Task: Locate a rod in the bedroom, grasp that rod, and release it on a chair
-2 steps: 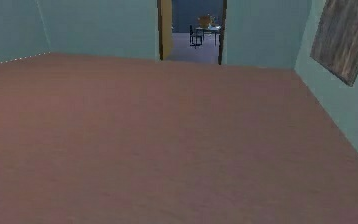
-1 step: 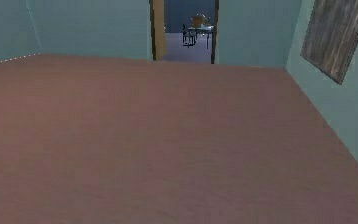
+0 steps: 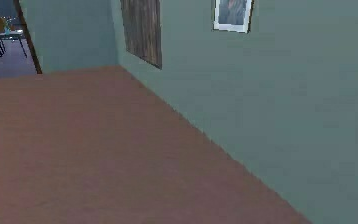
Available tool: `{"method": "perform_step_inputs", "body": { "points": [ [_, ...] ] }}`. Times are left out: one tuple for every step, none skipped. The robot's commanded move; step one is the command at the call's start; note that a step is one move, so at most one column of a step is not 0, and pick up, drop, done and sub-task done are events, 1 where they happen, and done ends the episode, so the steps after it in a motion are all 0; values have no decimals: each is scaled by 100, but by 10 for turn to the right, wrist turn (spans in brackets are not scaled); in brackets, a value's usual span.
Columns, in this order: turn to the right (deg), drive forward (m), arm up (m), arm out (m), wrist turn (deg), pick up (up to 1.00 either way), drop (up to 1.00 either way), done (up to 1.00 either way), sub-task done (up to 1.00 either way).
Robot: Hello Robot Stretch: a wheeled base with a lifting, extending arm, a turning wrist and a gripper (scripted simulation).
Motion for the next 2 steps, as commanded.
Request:
{"method": "perform_step_inputs", "body": {
  "points": [
    [450,0,0,0,0,0,0,0,0],
    [150,0,0,0,0,0,0,0,0]
  ]
}}
